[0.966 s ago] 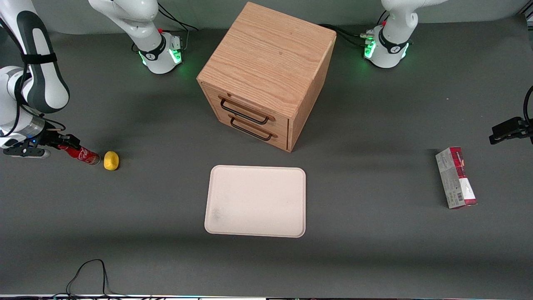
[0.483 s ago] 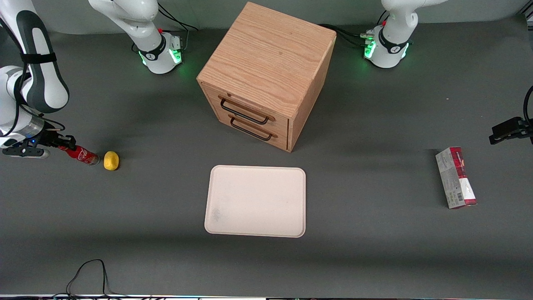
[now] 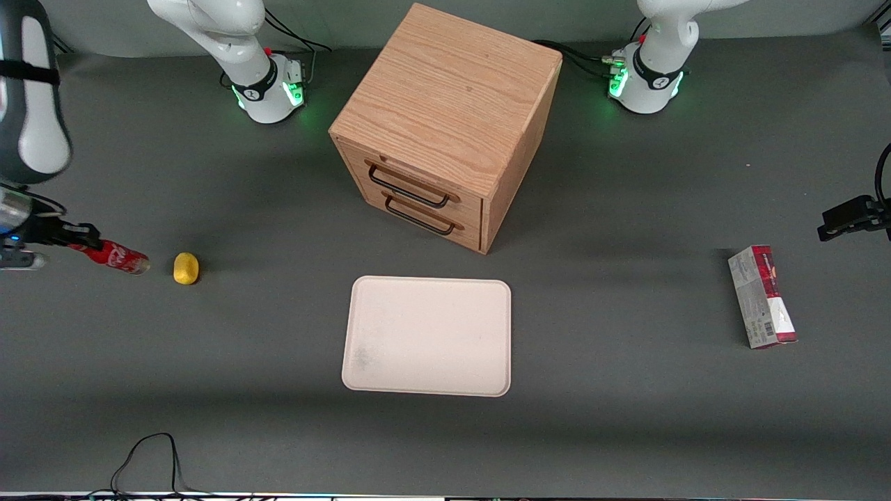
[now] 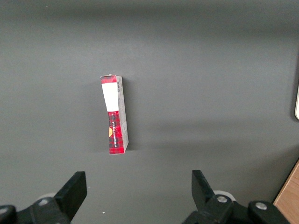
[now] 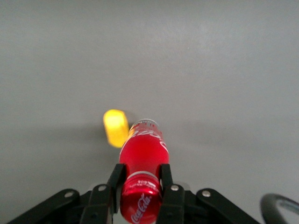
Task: Place coke bottle on tray
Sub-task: 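Lift the bottle and carry it toward the cream tray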
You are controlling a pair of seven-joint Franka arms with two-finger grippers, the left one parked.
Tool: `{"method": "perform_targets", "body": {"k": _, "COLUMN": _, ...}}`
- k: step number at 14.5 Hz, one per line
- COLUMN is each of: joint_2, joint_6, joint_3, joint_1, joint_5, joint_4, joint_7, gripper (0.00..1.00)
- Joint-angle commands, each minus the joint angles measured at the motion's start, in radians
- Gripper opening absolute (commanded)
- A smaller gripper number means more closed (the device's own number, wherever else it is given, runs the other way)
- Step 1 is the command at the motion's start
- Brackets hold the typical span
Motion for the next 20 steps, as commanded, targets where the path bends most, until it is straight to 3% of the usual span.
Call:
{"method": "perform_targets", "body": {"k": 1, "joint_2": -0.006, "joint_6": -0.248, "joint_3": 0.071, "joint_1": 0.012, "joint_5": 0.004, "joint_4": 0.229, "joint_7": 0.097, "gripper": 0.0}}
{"method": "perform_targets", "body": {"k": 5, "joint_2": 0.013, "joint_6": -0.483, "joint_3": 0.225, "joint_1": 0.012, "joint_5": 0.05, "joint_4": 0.492, "joint_7": 0.27, "gripper": 0.0}}
{"method": "perform_targets", "body": {"k": 10, "joint_2": 0.121, "joint_6": -0.463, "joint_3": 0.506, "joint_1": 0.033, "joint_5": 0.014, "joint_4": 0.631, "joint_7": 0.54, "gripper": 0.0}}
{"method": "perform_targets", "body": {"k": 12, "joint_2": 0.198, "joint_6": -0.398, "joint_3": 0.531, "joint_1": 0.102, "joint_5": 0.001, "joint_4": 0.684, "joint_7": 0.66, "gripper": 0.0}}
{"method": "perform_targets", "body": {"k": 17, "joint_2": 0.521, "joint_6": -0.275, "joint_3": 0.53, "joint_1": 0.33, "joint_5": -0.189, "joint_4": 0.866, "joint_7": 0.867, "gripper": 0.0}}
{"method": "perform_targets", "body": {"k": 20, "joint_2": 0.676, "joint_6": -0.192, "joint_3": 0.519, "joint_1": 0.389, "joint_5": -0.22, "joint_4": 0.947, "joint_7": 0.897, "gripper": 0.0}}
